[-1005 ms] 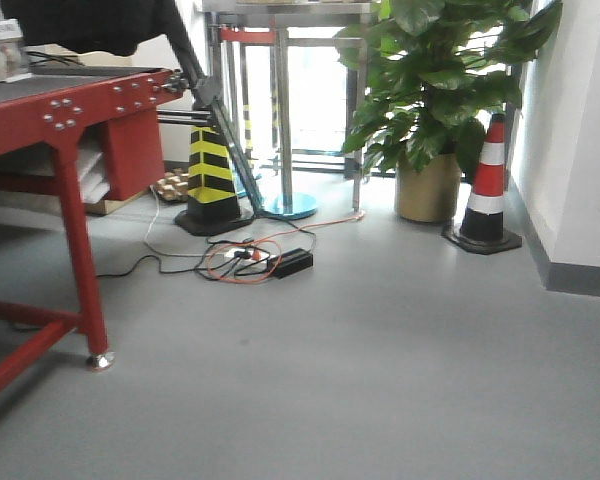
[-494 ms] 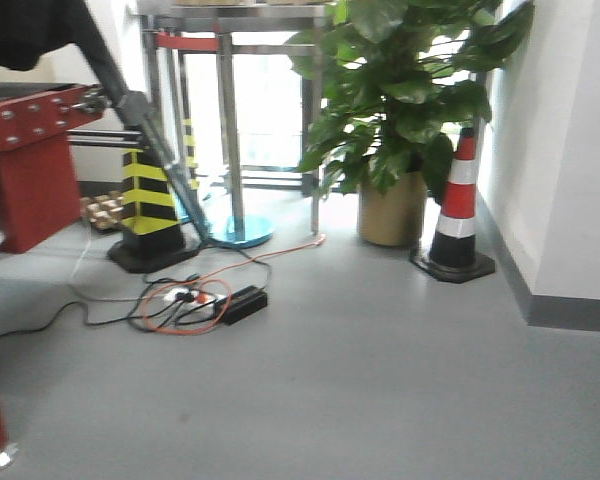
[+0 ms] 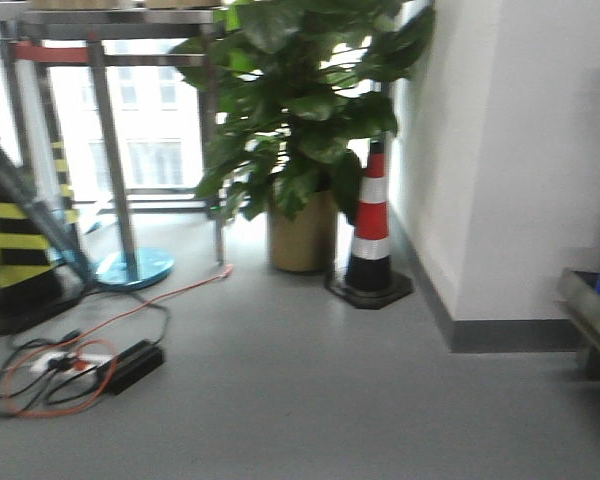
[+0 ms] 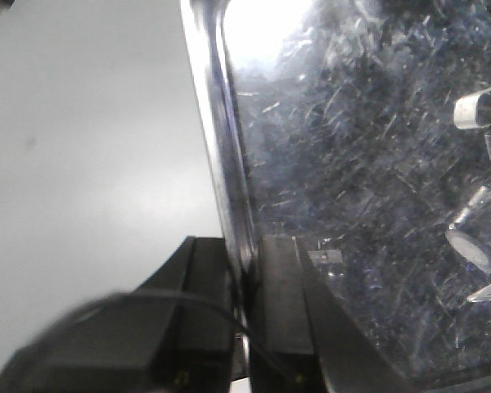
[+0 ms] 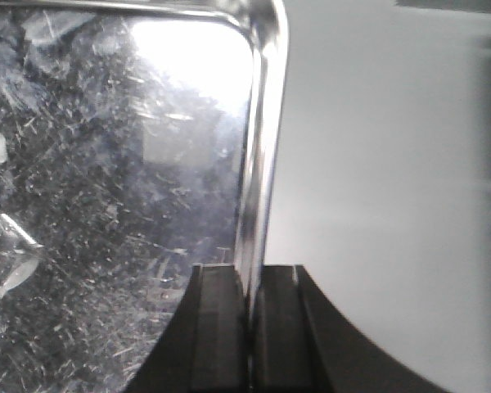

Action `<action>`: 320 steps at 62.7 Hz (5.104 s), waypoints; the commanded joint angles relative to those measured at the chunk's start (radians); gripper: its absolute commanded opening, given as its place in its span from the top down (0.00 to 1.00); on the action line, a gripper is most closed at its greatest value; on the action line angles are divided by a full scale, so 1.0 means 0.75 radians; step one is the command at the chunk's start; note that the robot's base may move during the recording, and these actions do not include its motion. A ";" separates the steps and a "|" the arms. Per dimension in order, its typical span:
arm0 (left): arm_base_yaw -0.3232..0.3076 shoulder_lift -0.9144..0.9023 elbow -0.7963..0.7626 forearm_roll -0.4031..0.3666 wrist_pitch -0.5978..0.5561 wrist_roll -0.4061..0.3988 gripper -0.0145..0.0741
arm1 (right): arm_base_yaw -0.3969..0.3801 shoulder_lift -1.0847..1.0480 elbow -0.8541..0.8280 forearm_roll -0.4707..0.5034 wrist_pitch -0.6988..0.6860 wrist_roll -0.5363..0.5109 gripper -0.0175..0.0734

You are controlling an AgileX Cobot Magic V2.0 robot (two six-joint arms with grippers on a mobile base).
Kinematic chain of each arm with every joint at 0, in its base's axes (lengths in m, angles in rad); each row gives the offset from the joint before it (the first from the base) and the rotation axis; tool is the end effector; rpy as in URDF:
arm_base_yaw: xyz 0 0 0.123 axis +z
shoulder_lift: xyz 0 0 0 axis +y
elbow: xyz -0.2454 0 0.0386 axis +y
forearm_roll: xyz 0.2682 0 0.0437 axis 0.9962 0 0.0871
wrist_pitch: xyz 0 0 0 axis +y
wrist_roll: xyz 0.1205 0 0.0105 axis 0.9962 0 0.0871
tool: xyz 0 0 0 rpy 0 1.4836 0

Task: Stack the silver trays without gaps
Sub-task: 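Carry the tray past the plant and cones to the other shelf, then lower the held tray onto the silver tray on the shelf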

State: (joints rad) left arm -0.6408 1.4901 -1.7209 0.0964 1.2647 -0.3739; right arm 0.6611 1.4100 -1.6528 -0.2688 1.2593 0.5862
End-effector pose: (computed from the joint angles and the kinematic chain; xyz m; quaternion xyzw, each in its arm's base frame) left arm 0.2794 -0.1945 0.3769 0.1262 0.9422 -0.1069 0.2914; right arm 0.2711 0.1721 0.3853 -0.0340 0.9398 0.0737 0.3319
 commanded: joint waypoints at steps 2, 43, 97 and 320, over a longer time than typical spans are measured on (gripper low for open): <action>-0.023 -0.049 -0.042 -0.120 0.054 0.036 0.89 | 0.015 -0.046 -0.046 0.046 0.044 -0.011 0.75; -0.023 -0.049 -0.042 -0.115 0.054 0.036 0.89 | 0.015 -0.046 -0.046 0.046 0.044 -0.011 0.75; -0.023 -0.049 -0.042 -0.115 0.054 0.036 0.89 | 0.015 -0.046 -0.046 0.046 0.044 -0.011 0.75; 0.182 0.559 -0.391 -0.041 -0.263 0.268 0.56 | -0.237 0.358 -0.046 0.063 -0.144 0.003 0.44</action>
State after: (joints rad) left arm -0.5102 1.9720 -1.9778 0.0639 1.1353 -0.1831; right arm 0.4808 1.7270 -1.6528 -0.2018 1.1939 0.6101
